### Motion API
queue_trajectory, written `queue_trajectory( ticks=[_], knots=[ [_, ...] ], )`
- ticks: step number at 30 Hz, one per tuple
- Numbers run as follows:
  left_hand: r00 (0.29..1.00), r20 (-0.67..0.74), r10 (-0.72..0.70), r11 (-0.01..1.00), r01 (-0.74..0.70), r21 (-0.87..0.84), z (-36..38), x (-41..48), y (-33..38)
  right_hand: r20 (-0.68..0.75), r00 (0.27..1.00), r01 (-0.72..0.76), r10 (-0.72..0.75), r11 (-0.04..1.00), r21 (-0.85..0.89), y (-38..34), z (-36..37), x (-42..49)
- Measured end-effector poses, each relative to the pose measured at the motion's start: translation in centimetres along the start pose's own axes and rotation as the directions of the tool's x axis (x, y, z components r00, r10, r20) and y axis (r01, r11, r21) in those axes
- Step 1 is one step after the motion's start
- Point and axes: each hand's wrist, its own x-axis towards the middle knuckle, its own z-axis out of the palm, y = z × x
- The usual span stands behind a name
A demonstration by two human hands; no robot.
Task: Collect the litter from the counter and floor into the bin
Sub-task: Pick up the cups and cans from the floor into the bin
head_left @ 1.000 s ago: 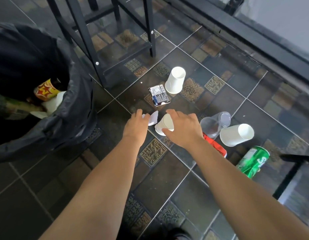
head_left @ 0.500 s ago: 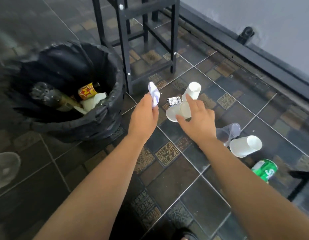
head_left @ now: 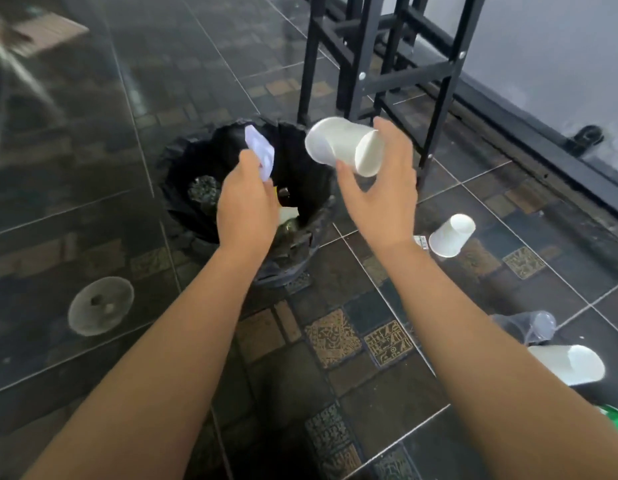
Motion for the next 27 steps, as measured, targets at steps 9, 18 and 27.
queue_trajectory(
  ticks=[9, 18, 27],
  knots=[
    [0.965, 0.23, -0.126, 0.967, 0.067, 0.247, -0.1, -0.4, -4.0, 0.506, 0.861, 0.094, 0.046, 0.965, -0.246, 1.0, 5.3, -1.0],
    [0.979, 0.205, 0.015, 0.968, -0.065, 0.243, 0.5, -1.6, -1.6, 0.438, 0.898, 0.118, -0.043, 0.982, -0.145, 3.2, 3.0, -2.4],
    [0.887, 0.219, 0.407, 0.906, -0.423, 0.031, 6.5, -6.2, 8.1, 0.151, 0.954, -0.192, 0.258, 0.917, -0.35, 13.4, -4.9, -4.8]
  ],
)
